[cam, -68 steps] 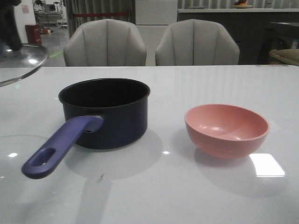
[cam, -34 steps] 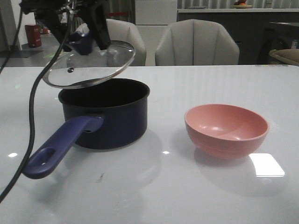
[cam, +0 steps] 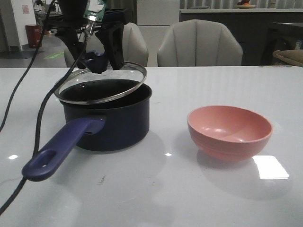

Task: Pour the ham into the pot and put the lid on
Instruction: 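Grasp the lid knob with the left gripper and carry lid over saucepan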

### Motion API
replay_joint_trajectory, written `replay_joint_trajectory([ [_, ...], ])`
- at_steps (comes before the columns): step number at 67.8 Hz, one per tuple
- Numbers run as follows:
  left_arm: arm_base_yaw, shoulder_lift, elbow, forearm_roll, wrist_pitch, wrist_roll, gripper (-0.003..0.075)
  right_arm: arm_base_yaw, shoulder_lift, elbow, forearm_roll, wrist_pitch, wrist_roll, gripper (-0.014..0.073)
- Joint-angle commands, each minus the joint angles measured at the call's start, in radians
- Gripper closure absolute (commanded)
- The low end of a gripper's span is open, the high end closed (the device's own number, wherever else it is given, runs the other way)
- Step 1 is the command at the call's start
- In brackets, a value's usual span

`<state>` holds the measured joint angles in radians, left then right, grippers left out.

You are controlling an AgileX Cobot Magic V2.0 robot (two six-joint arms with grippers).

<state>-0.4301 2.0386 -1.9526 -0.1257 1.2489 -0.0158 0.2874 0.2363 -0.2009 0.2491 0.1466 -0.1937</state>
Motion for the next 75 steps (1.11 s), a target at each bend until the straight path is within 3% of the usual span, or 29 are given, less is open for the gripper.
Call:
replay_joint_trajectory([
  [1, -0.008, -0.063, -0.040, -0.003, 0.000, 0.002, 0.0534, -0.001, 0.009, -0.027, 0.006, -0.076, -0.010, 0.0432],
  [53, -0.008, -0.005, -0.040, -0.016, -0.014, 0.002, 0.0523, -0.001, 0.009, -0.027, 0.006, -0.076, -0.010, 0.0432],
  [61, -0.008, 0.006, -0.040, -0.016, -0.012, 0.002, 0.0475, -0.001, 0.009, -0.027, 0.006, -0.076, -0.010, 0.0432],
  [75, -0.008, 0.015, -0.040, -0.013, -0.012, 0.002, 0.0282, -0.001, 0.009, -0.027, 0.006, -0.076, -0.010, 0.0432],
])
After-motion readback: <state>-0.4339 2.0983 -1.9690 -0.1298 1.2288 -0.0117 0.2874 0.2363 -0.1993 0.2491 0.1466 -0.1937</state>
